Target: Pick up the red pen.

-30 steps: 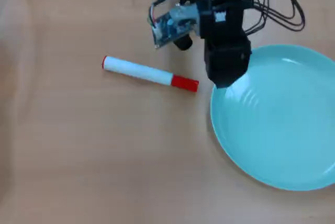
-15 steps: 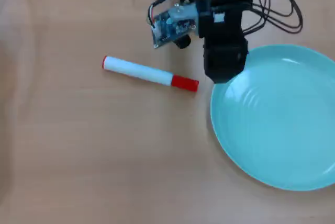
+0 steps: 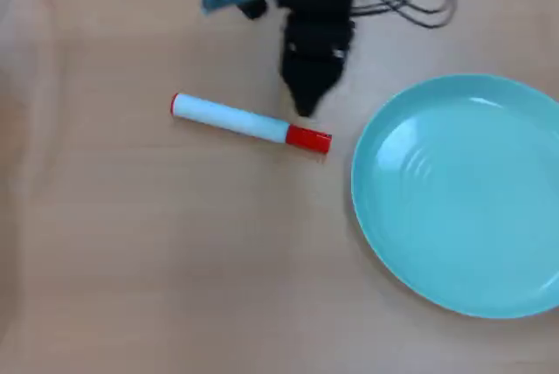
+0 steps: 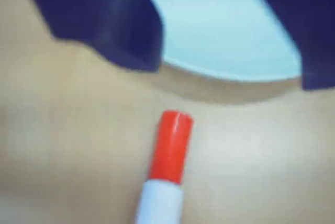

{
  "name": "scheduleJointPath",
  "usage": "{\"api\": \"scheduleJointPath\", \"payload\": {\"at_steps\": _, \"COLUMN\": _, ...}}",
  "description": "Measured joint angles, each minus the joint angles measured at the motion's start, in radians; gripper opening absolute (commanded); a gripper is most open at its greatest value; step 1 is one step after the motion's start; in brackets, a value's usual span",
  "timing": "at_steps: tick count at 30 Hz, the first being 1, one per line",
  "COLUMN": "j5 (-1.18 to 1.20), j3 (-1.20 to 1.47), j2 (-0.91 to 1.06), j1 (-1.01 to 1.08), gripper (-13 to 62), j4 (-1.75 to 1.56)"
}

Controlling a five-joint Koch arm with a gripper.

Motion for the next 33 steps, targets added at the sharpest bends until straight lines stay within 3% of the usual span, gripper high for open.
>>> {"api": "scheduleJointPath", "payload": {"at_steps": 6, "j5": -0.153, "j3": 0.146, "j2": 0.081, "j1": 0.210, "gripper": 32.5, "j4": 0.002}}
{"api": "scheduleJointPath", "payload": {"at_steps": 15, "j5": -0.212, "j3": 0.298, "j2": 0.081, "j1": 0.259, "gripper": 31.6, "j4": -0.002}}
{"api": "scheduleJointPath", "payload": {"at_steps": 22, "j5": -0.225, "j3": 0.443, "j2": 0.077, "j1": 0.265, "gripper": 31.5, "j4": -0.192}}
{"api": "scheduleJointPath", "payload": {"at_steps": 33, "j5": -0.229, "j3": 0.443, "j2": -0.153, "j1": 0.264, "gripper": 31.5, "j4": -0.314}}
